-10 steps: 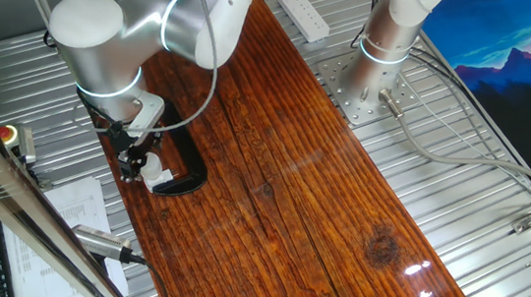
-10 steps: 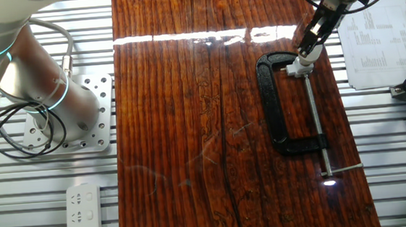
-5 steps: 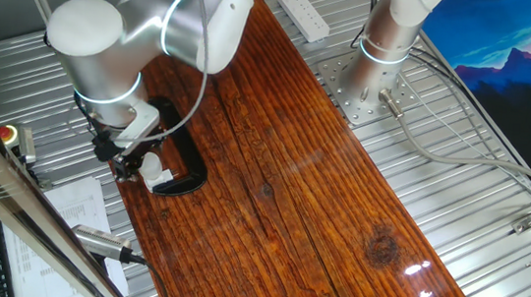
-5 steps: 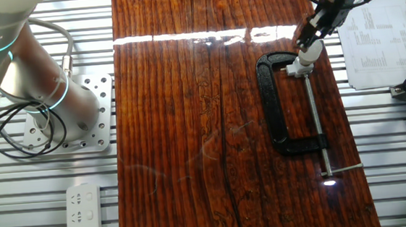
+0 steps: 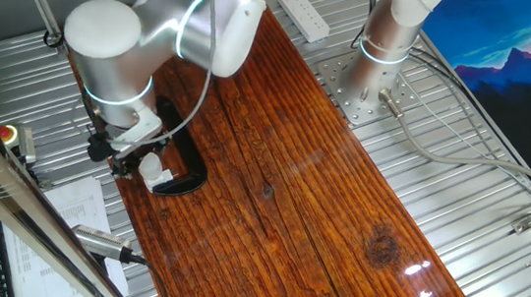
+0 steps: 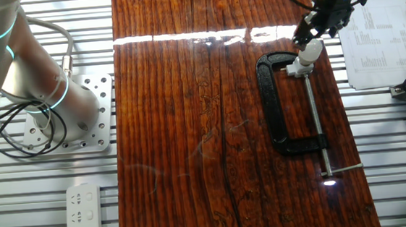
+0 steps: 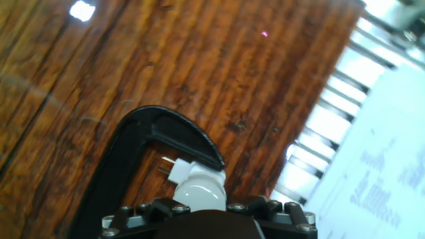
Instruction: Take out the light bulb by rotating it
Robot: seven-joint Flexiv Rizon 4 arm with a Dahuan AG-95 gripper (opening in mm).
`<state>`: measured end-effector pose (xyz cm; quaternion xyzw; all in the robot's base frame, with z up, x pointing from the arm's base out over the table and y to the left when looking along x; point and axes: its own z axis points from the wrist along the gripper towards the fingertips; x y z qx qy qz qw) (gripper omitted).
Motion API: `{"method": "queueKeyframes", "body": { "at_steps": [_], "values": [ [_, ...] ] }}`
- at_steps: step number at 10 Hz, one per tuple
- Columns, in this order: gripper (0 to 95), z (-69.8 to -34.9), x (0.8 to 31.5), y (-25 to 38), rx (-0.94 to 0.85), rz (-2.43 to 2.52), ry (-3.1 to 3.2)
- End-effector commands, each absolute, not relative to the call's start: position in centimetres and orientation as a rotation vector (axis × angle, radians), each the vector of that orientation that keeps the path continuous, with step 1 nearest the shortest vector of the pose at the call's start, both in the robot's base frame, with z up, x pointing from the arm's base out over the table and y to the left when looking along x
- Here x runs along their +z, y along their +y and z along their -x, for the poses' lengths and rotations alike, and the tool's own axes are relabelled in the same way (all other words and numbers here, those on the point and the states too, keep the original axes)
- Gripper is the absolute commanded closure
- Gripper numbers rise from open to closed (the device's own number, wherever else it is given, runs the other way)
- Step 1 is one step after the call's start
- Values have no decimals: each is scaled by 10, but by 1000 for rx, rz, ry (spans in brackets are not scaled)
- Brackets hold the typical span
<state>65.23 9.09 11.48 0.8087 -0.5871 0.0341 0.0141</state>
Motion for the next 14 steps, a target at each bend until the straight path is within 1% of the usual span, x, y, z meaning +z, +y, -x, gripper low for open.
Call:
{"method": "queueKeyframes", "body": {
  "at_steps": [1, 14],
  "values": [
    [190, -658, 110, 92, 132, -2454, -1920],
    [190, -668, 116, 76, 128, -2116, -2309]
  ]
}}
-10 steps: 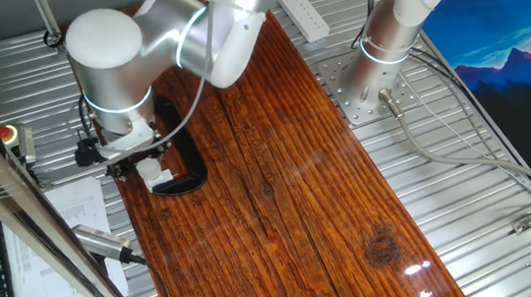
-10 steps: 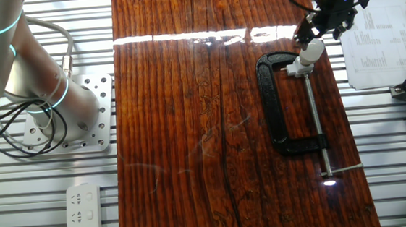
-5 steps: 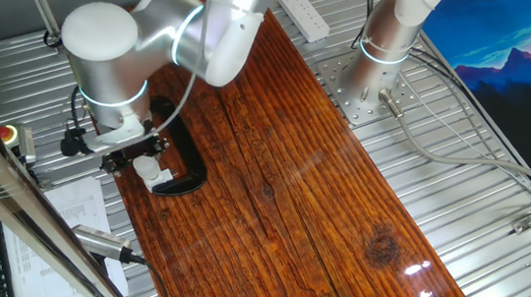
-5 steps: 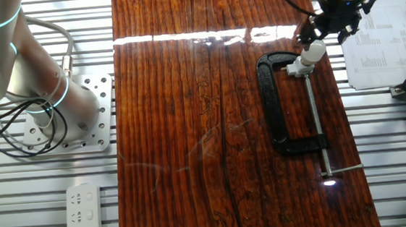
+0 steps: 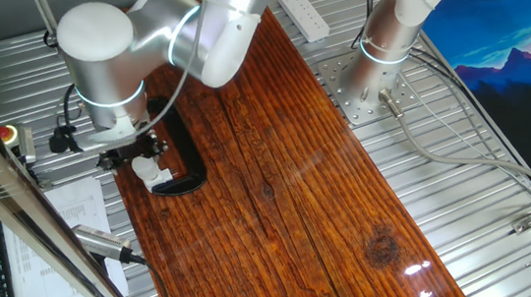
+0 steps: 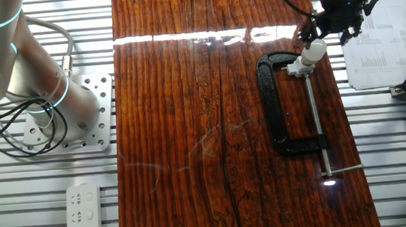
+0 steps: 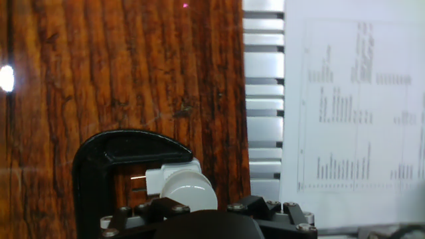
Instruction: Take out the light bulb by rotating it
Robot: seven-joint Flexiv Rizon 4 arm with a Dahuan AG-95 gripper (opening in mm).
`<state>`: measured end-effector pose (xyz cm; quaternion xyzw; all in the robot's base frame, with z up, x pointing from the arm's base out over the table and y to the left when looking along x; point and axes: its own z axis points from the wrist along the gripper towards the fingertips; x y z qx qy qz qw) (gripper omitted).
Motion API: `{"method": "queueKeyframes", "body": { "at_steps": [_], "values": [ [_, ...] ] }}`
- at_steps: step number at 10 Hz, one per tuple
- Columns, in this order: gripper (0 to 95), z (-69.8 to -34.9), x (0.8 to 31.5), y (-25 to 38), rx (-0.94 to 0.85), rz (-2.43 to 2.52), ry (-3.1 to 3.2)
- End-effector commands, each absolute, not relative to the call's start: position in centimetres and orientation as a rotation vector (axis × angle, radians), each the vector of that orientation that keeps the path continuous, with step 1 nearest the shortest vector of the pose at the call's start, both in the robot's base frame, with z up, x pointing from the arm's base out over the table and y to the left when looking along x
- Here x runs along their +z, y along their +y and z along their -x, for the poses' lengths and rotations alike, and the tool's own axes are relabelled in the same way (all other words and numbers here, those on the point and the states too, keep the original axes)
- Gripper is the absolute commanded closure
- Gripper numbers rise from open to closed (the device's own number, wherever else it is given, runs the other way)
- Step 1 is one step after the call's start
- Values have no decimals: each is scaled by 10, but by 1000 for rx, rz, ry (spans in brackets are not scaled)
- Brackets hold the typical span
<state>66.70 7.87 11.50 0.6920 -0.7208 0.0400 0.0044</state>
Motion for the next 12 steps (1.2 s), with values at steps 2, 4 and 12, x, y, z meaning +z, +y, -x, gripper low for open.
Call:
{"method": "queueKeyframes", "body": {
  "at_steps": [2, 4, 12],
  "values": [
    [190, -670, 116, 69, 128, -2066, -2357],
    [190, -671, 118, 65, 130, -1993, -2421],
    [190, -663, 113, 57, 50, -1603, -2675]
  ]
}}
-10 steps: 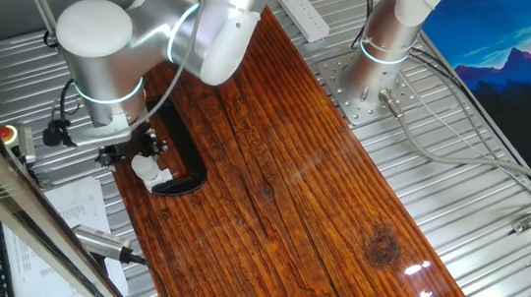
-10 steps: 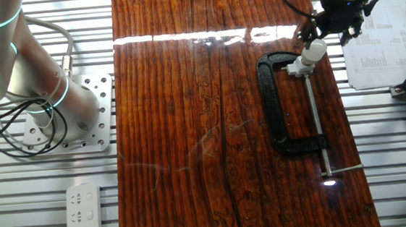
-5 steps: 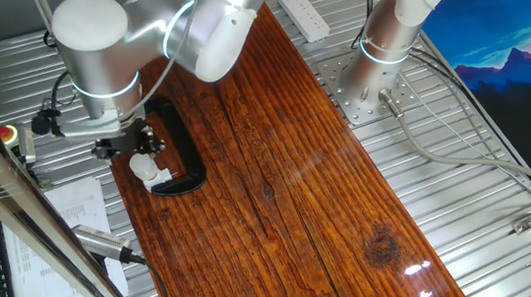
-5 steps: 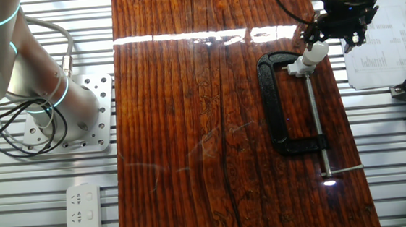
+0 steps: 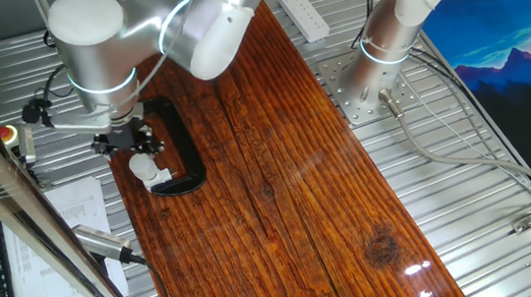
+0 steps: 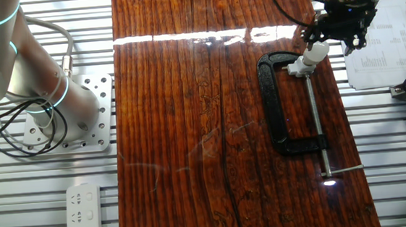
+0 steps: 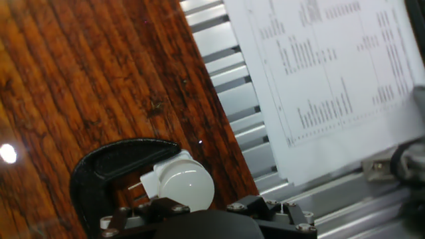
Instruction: Take out the light bulb by rotating it
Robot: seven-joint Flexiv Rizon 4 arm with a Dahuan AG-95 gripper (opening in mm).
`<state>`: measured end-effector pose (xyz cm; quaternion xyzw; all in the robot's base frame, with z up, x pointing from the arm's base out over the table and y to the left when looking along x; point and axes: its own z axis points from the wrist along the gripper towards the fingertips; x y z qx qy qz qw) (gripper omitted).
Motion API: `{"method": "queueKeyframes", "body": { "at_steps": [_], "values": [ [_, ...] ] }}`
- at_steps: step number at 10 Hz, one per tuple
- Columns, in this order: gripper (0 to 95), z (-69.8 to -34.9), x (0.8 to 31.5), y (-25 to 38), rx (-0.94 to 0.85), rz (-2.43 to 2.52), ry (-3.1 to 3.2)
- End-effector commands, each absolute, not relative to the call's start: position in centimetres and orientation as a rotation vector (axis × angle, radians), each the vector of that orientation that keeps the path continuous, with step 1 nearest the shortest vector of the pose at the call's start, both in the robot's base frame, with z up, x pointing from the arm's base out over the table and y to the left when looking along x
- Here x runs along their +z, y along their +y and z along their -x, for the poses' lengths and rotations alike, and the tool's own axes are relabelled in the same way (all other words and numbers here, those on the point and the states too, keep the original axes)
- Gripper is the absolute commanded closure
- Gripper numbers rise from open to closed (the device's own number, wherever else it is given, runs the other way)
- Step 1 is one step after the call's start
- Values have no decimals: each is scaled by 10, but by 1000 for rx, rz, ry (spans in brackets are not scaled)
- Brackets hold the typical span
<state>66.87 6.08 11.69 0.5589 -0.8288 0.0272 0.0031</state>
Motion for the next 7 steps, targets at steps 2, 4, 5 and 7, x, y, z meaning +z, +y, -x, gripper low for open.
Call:
{"method": "queueKeyframes", "body": {
  "at_steps": [2, 4, 5, 7],
  "values": [
    [190, -645, 107, 53, -18, -1512, -2742],
    [380, -637, 106, 59, -35, -1406, -2784],
    [380, -636, 109, 64, -25, -1379, -2782],
    [380, -635, 113, 68, -32, -1333, -2799]
  ]
}}
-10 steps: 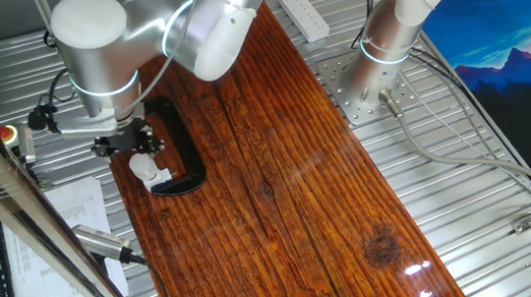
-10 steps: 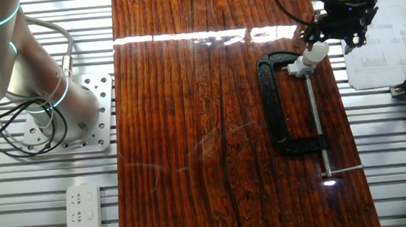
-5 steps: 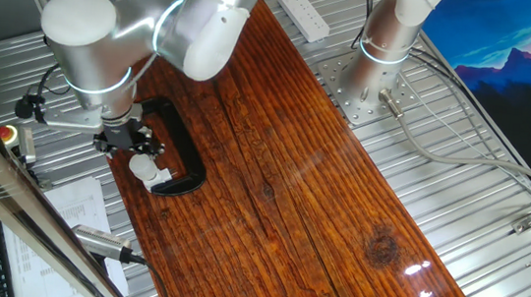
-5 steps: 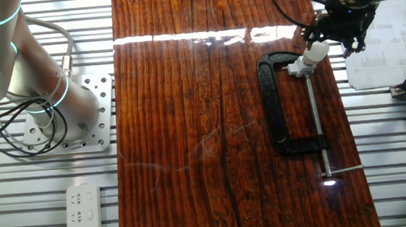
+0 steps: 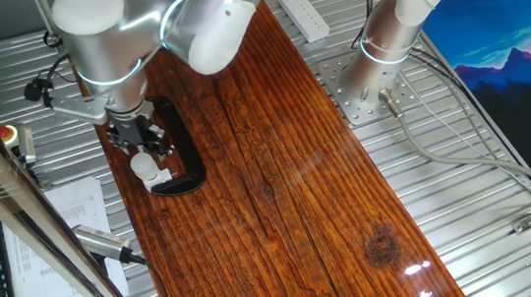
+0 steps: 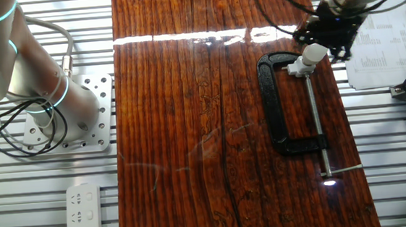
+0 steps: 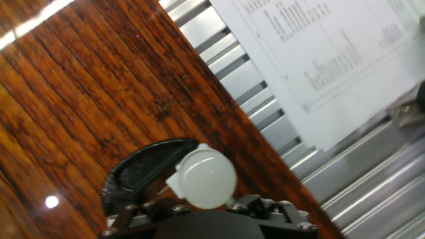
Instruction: Take out the light bulb by rotating it
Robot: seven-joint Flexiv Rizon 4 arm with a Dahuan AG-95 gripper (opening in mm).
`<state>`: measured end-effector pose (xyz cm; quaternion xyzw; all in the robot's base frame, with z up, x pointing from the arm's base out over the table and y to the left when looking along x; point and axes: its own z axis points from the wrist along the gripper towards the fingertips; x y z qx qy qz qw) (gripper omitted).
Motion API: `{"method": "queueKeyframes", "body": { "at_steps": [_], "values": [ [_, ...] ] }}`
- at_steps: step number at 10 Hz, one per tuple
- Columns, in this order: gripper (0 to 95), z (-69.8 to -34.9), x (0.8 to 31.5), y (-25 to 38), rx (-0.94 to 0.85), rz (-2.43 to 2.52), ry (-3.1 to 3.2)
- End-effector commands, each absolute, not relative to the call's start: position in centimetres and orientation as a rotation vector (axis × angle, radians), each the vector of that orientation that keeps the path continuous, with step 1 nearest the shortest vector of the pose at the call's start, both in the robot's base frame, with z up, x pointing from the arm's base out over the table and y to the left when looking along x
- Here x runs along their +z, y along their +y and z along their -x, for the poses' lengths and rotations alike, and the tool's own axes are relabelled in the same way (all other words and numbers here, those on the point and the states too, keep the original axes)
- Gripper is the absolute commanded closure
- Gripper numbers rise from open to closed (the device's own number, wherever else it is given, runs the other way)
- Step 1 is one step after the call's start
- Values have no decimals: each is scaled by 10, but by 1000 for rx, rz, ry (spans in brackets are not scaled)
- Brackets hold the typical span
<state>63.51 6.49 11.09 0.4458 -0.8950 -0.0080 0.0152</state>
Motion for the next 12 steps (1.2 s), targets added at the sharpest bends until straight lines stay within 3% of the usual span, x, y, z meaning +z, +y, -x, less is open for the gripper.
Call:
{"method": "queueKeyframes", "body": {
  "at_steps": [1, 12],
  "values": [
    [380, -636, 113, 69, -34, -1322, -2804],
    [380, -651, 114, 76, -19, -1301, -2797]
  ]
}}
